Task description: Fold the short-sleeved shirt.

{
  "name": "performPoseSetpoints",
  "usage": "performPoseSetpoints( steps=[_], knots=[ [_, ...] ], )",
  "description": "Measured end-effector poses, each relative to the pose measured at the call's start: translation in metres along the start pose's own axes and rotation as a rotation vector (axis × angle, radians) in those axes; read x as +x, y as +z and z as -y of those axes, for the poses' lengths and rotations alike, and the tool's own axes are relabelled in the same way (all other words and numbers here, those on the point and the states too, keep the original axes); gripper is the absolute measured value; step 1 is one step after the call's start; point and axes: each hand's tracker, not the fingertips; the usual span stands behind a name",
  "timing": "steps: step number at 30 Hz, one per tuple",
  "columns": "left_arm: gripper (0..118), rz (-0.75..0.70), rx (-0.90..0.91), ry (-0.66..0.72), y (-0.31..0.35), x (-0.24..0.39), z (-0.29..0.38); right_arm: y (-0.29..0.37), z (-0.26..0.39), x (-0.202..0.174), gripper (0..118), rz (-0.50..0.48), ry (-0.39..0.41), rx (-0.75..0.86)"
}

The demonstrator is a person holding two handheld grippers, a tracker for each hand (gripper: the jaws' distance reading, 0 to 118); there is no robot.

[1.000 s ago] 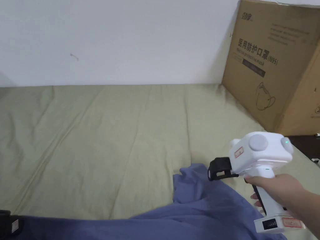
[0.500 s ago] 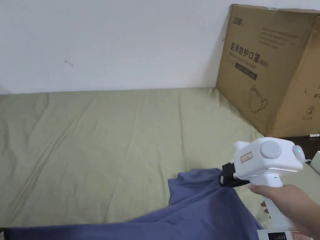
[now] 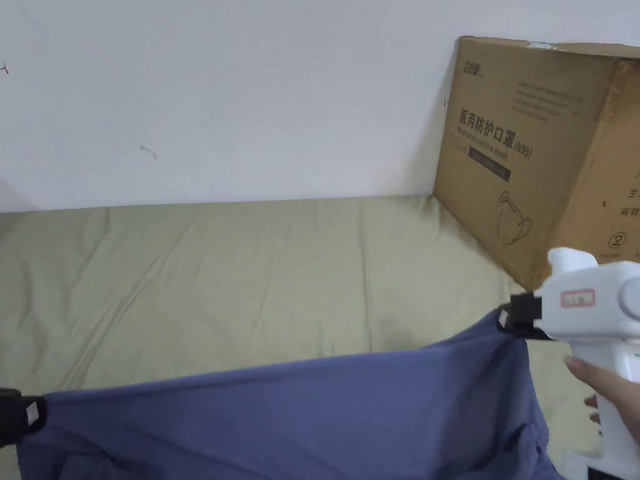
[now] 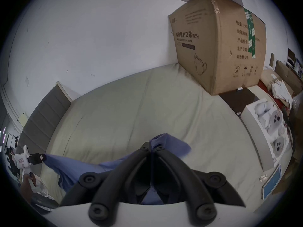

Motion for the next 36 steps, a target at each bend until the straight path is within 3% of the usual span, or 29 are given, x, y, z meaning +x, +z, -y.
performPoseSetpoints(
  steps=[5,9,13,14,15,16,17,18,19,20,22,25,26,28,29,30,31,32,33,35,36],
  knots=[
    [1,0.015,-0.124,-0.004,0.013,-0.015,0.065,0.034,0.091,0.031,1,-0.002,0.017,-0.148],
    [1,-0.007,-0.209,0.008,0.016,-0.025,0.113,0.041,0.153,0.048,1,0.011,0.133,-0.300],
    [6,0.002,-0.264,0.062,0.005,-0.031,0.126,0.029,0.162,0.056,1,0.010,-0.034,-0.304],
    [24,-0.003,-0.265,0.066,0.005,-0.030,0.124,0.027,0.157,0.060,5,0.015,-0.051,-0.295],
    [43,-0.001,-0.267,0.068,0.008,-0.029,0.122,0.025,0.152,0.064,21,0.028,-0.042,-0.287],
    [58,0.011,-0.267,0.072,0.013,-0.028,0.118,0.030,0.147,0.060,49,0.053,-0.011,-0.274],
    [70,0.022,-0.264,0.075,0.020,-0.027,0.114,0.038,0.141,0.055,88,0.070,0.027,-0.259],
    [75,0.037,-0.251,0.070,0.031,-0.021,0.108,0.048,0.134,0.049,100,0.061,0.048,-0.228],
    [80,0.052,-0.228,0.063,0.042,-0.014,0.101,0.059,0.124,0.041,100,0.035,0.052,-0.205],
    [87,0.072,-0.190,0.045,0.053,-0.007,0.094,0.070,0.116,0.033,100,-0.001,0.048,-0.192],
    [89,0.082,-0.015,0.005,0.092,0.018,0.080,0.101,0.101,0.008,100,-0.090,0.043,-0.105],
    [88,0.086,0.354,-0.094,0.150,0.063,0.074,0.152,0.096,-0.034,100,-0.195,0.094,0.177],
    [88,0.070,0.484,-0.100,0.166,0.077,0.080,0.171,0.103,-0.052,99,-0.187,0.128,0.325],
    [84,-0.006,0.723,-0.093,0.185,0.101,0.100,0.201,0.134,-0.083,96,-0.077,0.202,0.665],
    [66,-0.040,0.813,-0.078,0.189,0.112,0.113,0.210,0.150,-0.096,86,-0.025,0.201,0.804],
    [36,-0.051,0.865,-0.063,0.190,0.119,0.124,0.214,0.159,-0.105,67,-0.049,0.198,0.852],
    [0,-0.080,0.872,-0.067,0.191,0.127,0.130,0.211,0.168,-0.110,38,-0.089,0.196,0.841],
    [0,-0.141,0.855,-0.082,0.190,0.136,0.132,0.212,0.172,-0.118,5,-0.084,0.190,0.813],
    [0,-0.181,0.855,-0.081,0.193,0.140,0.136,0.213,0.174,-0.123,5,-0.079,0.174,0.796],
    [0,-0.053,0.817,-0.103,0.188,0.137,0.138,0.210,0.167,-0.123,5,-0.211,0.153,0.715],
    [0,-0.077,0.807,-0.119,0.190,0.138,0.137,0.208,0.163,-0.123,5,-0.213,0.163,0.677]
  ],
)
